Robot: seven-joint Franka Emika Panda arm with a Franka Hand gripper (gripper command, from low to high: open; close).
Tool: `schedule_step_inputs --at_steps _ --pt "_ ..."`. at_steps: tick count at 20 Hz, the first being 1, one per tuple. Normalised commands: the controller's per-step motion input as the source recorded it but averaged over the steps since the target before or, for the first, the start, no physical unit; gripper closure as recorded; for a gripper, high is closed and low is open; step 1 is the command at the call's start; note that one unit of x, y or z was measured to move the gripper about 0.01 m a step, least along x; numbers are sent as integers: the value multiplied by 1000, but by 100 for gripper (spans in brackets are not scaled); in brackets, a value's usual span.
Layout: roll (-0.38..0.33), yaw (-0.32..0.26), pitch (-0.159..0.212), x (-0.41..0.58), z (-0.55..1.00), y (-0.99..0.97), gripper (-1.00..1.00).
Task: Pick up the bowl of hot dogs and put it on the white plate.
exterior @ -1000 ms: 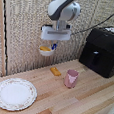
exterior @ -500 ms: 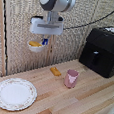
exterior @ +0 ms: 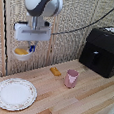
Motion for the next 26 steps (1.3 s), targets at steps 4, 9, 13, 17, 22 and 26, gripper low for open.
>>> schedule_step_inputs --at_steps 4,9,13,17,22,26 --pt "-85 47 11 -6 -515 394 100" --pt "-99 45 0 0 -514 321 100" --pt "-85 46 0 -11 -492 330 100" --pt "-75 38 0 0 -439 271 100" --pt "-36 26 0 44 -319 200 100" --pt "-3 44 -1 3 -86 97 100"
